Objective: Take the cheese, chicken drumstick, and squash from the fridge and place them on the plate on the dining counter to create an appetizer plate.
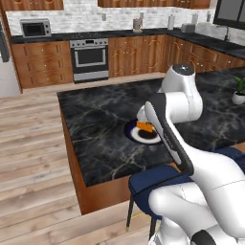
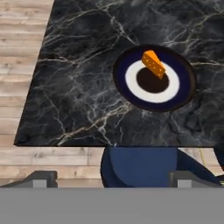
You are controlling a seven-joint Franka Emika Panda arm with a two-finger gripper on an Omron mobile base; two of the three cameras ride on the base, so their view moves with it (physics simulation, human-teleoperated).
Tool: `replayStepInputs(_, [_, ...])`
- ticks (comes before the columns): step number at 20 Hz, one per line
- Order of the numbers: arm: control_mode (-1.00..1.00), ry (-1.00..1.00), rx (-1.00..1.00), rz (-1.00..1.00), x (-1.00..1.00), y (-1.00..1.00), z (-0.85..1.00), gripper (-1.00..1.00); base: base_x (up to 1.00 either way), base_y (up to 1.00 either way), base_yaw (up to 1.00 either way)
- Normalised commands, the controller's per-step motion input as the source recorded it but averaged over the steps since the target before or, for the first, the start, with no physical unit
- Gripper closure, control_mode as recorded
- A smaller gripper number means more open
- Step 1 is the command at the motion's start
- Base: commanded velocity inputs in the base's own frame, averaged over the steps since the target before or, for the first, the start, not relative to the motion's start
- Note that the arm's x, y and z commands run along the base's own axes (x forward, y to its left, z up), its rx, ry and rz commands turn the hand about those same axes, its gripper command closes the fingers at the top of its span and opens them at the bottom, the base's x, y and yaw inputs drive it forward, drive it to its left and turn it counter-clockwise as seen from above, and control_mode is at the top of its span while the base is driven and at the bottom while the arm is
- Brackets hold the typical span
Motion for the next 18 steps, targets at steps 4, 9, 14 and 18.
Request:
replayStepInputs(4, [1.00, 0.00, 0.00, 0.00, 0.00, 0.00, 0.00, -1.00, -0.19, 0.84, 0.00])
replayStepInputs(9, [1.00, 0.00, 0.00, 0.00, 0.00, 0.00, 0.00, -1.00, -0.01, 1.00, 0.00])
replayStepInputs(14, [1.00, 0.00, 0.00, 0.00, 0.00, 0.00, 0.00, -1.00, 0.00, 1.00, 0.00])
replayStepInputs(18, [1.00, 0.00, 0.00, 0.00, 0.00, 0.00, 0.00, -1.00, 0.02, 1.00, 0.00])
